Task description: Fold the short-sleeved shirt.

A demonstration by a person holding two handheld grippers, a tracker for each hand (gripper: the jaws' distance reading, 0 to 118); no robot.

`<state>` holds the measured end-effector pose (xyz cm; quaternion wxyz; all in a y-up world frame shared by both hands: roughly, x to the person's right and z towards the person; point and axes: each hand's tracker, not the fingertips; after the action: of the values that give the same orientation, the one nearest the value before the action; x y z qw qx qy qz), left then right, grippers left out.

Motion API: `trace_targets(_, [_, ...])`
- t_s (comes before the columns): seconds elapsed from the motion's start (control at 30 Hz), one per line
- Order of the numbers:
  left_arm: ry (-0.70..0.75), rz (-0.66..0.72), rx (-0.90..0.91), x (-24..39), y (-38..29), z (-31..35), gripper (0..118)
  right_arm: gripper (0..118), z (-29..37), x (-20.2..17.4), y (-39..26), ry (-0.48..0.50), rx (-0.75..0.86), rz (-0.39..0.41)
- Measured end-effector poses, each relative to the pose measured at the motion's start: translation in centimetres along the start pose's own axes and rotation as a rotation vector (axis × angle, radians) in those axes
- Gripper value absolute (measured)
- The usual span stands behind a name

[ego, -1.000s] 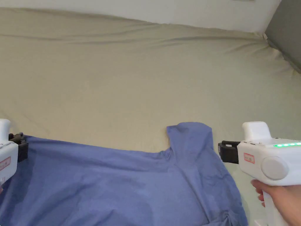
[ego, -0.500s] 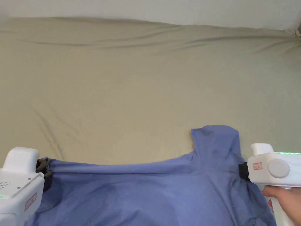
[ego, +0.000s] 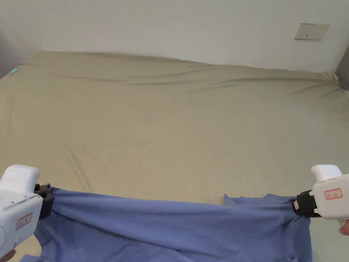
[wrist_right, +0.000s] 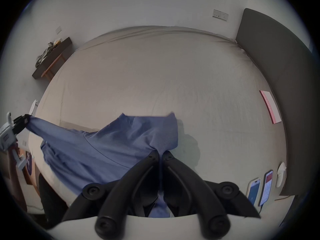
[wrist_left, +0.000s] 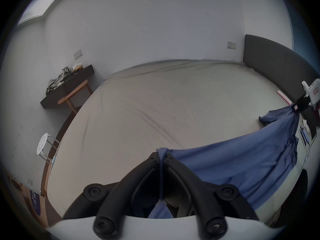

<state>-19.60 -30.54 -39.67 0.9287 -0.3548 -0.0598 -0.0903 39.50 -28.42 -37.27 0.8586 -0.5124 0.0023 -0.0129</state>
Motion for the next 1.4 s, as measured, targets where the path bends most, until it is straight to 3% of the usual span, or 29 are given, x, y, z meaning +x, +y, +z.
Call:
trace_targets(0.17, [-0.003, -0.049, -0.095, 0.0, -4.3, 2.7, 0, 2, 2.5, -0.7, -3.9, 0.036, -0.059, 0.083])
trace_targets(0.4, [-0.019, -0.089, -0.221, 0.4, -10.2, 3.0, 0, 2, 0.9, -1.7, -10.9, 0.069, -0.215, 0.117])
trace_targets(0.57, [-0.045, -0.155, -0.332, 0.9, -13.4, 1.1, 0, 2, -1.6, -2.4, -14.8, 0.008, -0.311, 0.193])
trace_targets(1.0, [-0.073, -0.197, -0.436, 1.0, -15.5, -2.6, 0, 2, -6.4, -1.2, -17.3, 0.026, -0.412, 0.068])
trace_targets(1.07, [-0.075, -0.191, -0.444, 0.7, -15.1, -2.4, 3, 10, -5.9, -1.2, -16.9, 0.02, -0.409, 0.051])
trace_targets(1.1, [-0.078, -0.187, -0.449, 0.7, -14.7, -2.3, 6, 20, -5.4, -1.2, -16.7, 0.01, -0.397, 0.036])
trace_targets(1.17, [-0.062, -0.178, -0.427, 0.1, -13.8, -1.2, 41, 97, -3.8, -1.0, -15.7, -0.019, -0.326, 0.02])
trace_targets(1.2, [-0.066, -0.149, -0.39, -0.4, -13.1, -0.6, 67, 118, -3.0, -1.0, -15.0, -0.033, -0.278, 0.033])
trace_targets(1.23, [-0.083, -0.093, -0.339, -0.7, -12.1, 0.4, 98, 110, -1.6, -1.0, -14.1, -0.065, -0.209, 0.047])
trace_targets(1.27, [-0.096, -0.012, -0.261, -1.1, -11.0, 1.5, 108, 106, 0.3, -1.4, -13.1, -0.093, -0.093, 0.08])
trace_targets(1.4, [-0.11, 0.17, 0.059, -1.3, -5.5, 6.5, 109, 108, 6.3, -3.8, -9.2, -0.201, 0.213, 0.125])
